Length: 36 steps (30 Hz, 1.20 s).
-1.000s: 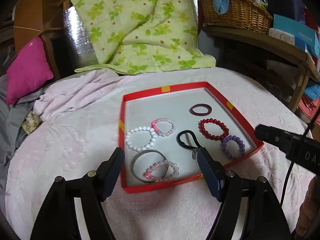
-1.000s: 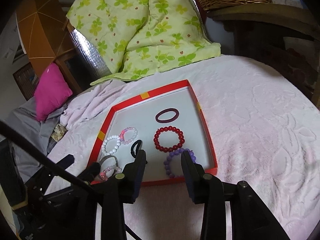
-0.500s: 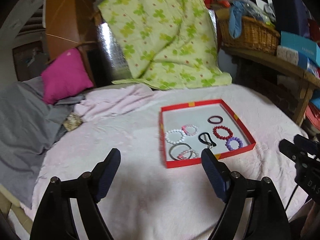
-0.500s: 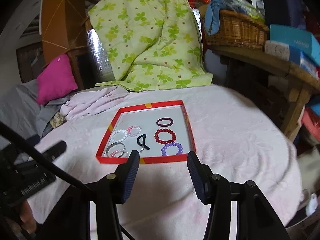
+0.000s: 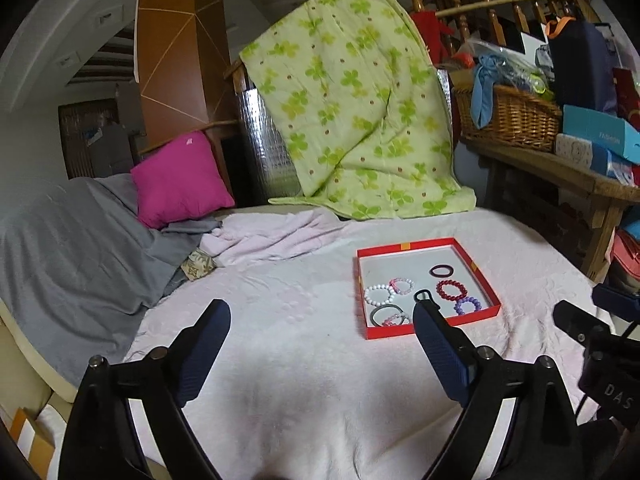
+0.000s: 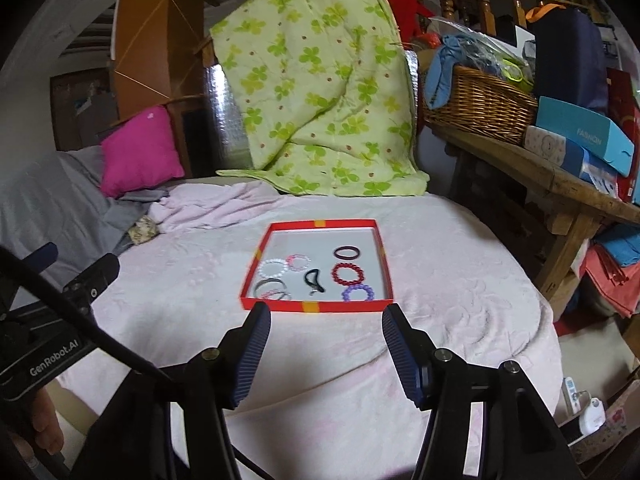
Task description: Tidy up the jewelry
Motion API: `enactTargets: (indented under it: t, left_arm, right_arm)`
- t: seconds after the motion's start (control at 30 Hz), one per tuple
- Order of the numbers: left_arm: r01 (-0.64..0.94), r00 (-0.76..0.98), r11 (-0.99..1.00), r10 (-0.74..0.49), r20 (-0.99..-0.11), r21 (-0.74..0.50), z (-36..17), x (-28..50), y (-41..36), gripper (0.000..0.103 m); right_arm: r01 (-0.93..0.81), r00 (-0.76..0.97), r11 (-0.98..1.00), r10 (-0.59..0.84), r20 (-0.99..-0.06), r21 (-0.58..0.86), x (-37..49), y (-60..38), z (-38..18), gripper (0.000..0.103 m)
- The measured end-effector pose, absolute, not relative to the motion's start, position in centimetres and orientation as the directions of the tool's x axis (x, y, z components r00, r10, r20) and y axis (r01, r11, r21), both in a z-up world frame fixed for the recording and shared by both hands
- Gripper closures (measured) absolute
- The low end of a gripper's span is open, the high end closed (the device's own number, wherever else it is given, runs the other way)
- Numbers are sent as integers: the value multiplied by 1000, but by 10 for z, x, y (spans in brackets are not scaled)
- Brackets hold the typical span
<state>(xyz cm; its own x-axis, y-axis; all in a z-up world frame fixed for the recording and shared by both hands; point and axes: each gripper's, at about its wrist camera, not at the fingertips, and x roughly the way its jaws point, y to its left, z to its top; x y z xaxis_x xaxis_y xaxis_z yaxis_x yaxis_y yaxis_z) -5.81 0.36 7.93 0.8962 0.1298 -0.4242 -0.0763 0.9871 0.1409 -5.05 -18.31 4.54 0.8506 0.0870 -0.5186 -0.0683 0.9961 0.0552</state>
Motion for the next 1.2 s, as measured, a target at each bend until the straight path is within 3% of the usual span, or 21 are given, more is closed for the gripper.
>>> enactTargets:
  t: [0.37,0.53,0.73,1.2]
  left_arm:
    - [-28,882,995,70,-467,96,90,-76,6,3]
    - [-97,885,994,111,-453,55,89,-78,12,3]
    - [-152,885,983,183,-428,107,87,-78,13,3]
    - [-116,867,983,170,-468,143,88,-73,11,3]
  right_arm:
    - [-60,862,997,75,-502,46,-64,-175,59,39]
    - [-49,858,997,69,-509,53,-62,-180,58,39]
    - [-42,855,997,68,-515,62,-60,-183,56,39]
    - [-48,853,997,76,-516,67,-58,-181,54,39]
